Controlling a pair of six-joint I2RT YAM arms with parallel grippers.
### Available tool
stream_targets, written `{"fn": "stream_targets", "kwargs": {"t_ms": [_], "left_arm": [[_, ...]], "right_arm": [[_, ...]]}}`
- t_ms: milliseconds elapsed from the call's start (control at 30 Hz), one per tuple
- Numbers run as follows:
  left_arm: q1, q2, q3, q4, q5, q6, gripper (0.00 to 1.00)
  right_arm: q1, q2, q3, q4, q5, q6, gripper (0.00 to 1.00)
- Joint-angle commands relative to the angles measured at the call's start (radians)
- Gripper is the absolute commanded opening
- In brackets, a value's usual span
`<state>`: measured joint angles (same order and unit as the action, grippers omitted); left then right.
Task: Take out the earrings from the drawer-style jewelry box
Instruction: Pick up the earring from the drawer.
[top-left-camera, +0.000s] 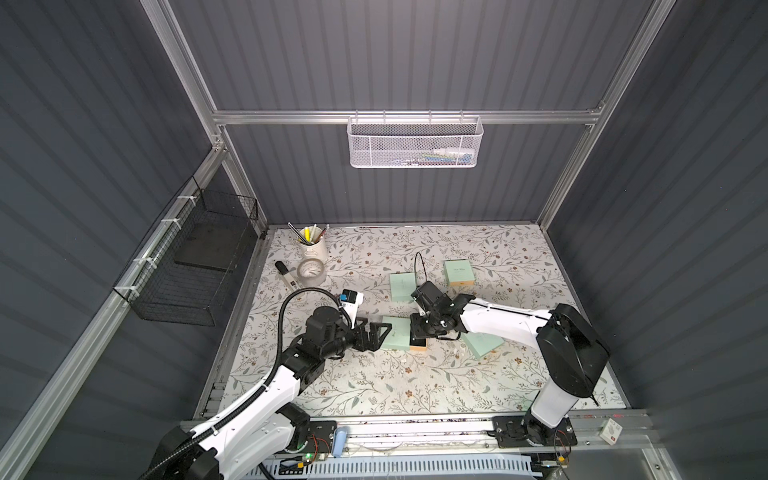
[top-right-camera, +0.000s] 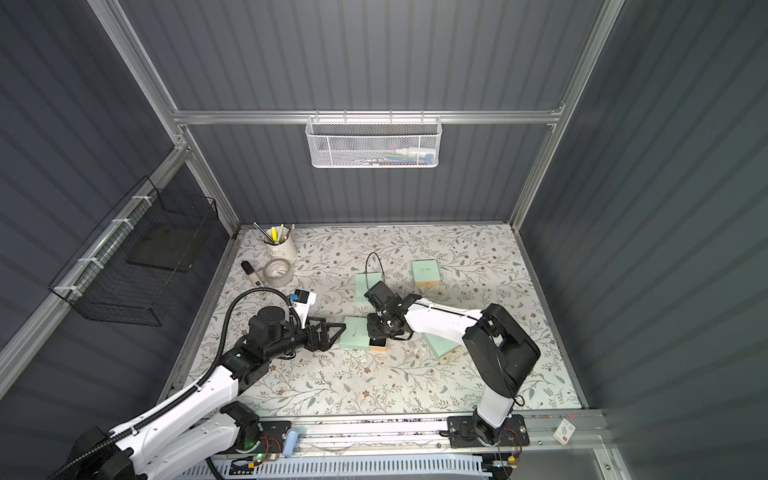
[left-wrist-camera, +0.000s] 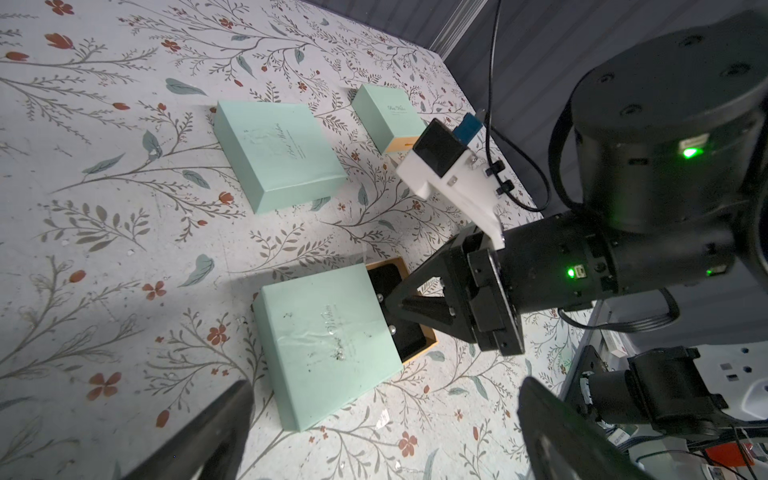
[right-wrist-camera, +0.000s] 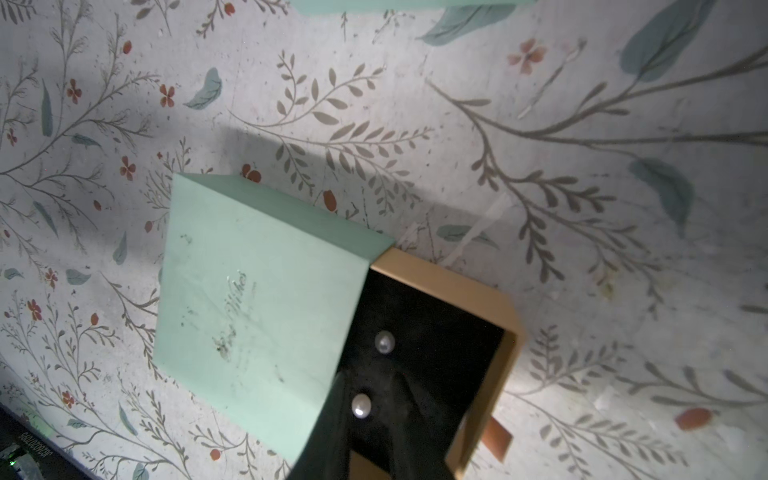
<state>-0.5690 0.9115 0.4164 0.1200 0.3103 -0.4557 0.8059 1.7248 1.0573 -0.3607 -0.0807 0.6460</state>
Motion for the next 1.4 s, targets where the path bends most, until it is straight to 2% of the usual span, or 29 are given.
{"fn": "stream_targets", "kwargs": {"t_ms": [0,567,967,1367], "left_arm": [[-0.005,-0.020,-0.011,0.009,0.012,-0.001,1.00],[-0.005,-0.026,-0.015,0.002,0.012,-0.015,1.00],[-0.005,-0.007,-0.012,0.009,0.055,-0.032,1.00],[-0.005,0.060,-0.004,0.036,0.110,-0.055,1.00]], "right_arm": [[0.003,0.019,0.024,0.003,-0.003,-0.002,0.20],[0.003,0.068,0.043,0.009,0.046,0.000,0.20],[0.003,0.096,0.040,0.030,0.060,0.009,0.14],[0.004,0.026,-0.022,0.073,0.080,0.046,0.10]]}}
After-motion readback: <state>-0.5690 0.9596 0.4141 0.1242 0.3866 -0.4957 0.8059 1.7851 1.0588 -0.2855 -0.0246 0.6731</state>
